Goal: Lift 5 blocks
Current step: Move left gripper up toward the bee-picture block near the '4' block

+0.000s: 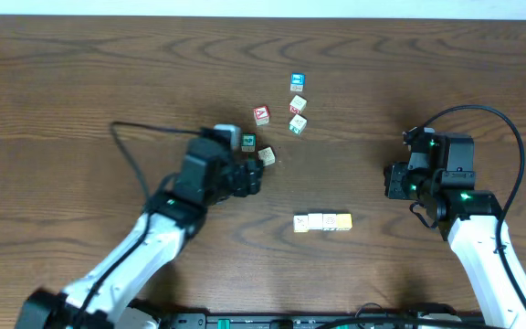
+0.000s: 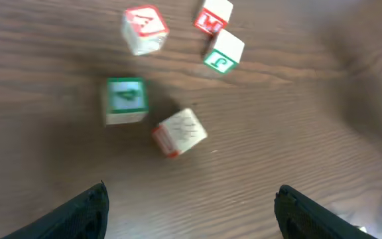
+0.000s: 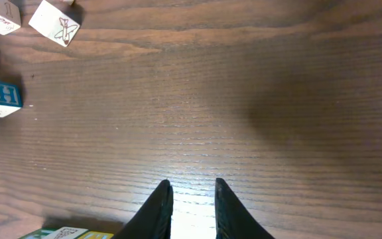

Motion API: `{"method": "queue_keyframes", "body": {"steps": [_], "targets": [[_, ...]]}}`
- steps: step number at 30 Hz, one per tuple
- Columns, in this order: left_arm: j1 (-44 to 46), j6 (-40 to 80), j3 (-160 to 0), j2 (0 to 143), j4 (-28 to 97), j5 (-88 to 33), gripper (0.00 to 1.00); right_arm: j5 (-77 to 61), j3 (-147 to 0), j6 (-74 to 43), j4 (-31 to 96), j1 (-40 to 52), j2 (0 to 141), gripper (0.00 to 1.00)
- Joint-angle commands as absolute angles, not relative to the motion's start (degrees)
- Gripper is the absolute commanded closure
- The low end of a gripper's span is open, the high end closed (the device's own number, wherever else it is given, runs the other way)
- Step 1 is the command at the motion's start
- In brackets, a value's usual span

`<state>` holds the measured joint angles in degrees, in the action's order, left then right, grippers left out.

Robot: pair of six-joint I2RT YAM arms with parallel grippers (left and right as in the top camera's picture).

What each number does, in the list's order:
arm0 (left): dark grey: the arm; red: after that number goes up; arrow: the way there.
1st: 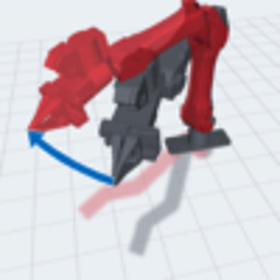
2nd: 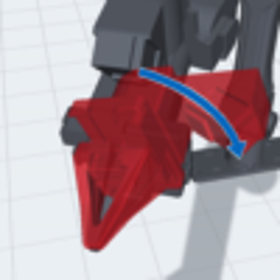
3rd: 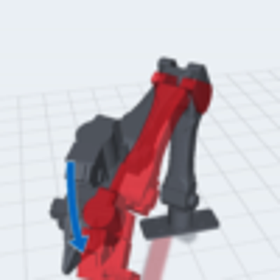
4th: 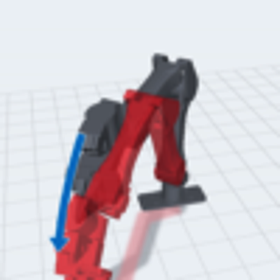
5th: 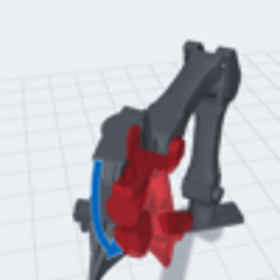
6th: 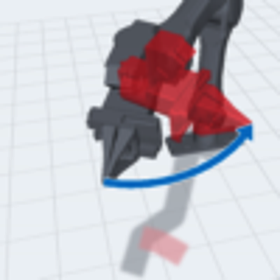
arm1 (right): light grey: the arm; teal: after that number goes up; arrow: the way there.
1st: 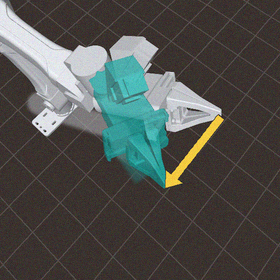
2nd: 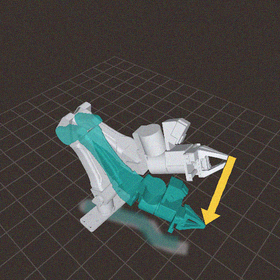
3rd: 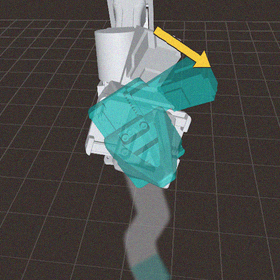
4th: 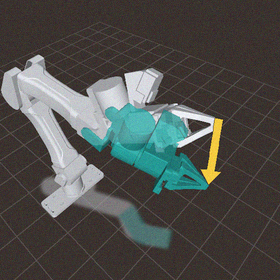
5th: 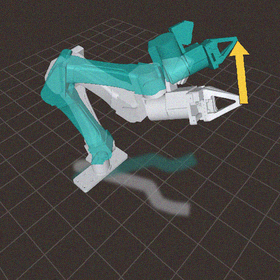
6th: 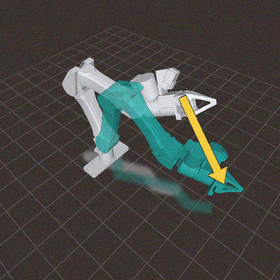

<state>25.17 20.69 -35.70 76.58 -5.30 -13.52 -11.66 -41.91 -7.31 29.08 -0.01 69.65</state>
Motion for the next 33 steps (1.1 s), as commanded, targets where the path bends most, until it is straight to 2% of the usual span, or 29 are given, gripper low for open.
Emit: {"method": "queue_keyframes", "body": {"steps": [1, 9, 17, 24, 33], "targets": [[30.2, 23.6, -41.1, 82.8, -3.5, -5.8, 0.2, -11.8, -41.4, -6.8, 28.8, -0.4, 69.8, 0.79], [32.1, 34.2, -45.3, 90.1, -3.0, -0.2, 0.24, -10.6, -41.4, -7.9, 28.6, -0.4, 69.8, 0.76], [32.7, 45.2, -45.8, 91.0, -3.0, 4.1, 0.26, -10.6, -41.4, -8.1, 28.7, -0.4, 69.8, 0.75], [36.5, 43.4, -48.7, 92.3, -2.1, 7.1, 0.27, -10.6, -41.4, -8.7, 28.7, -0.4, 69.8, 0.74], [36.6, 38.3, -58.5, 99.0, 9.1, 7.2, 0.27, -10.6, -41.4, -8.7, 28.7, -0.4, 69.8, 0.74]]}}
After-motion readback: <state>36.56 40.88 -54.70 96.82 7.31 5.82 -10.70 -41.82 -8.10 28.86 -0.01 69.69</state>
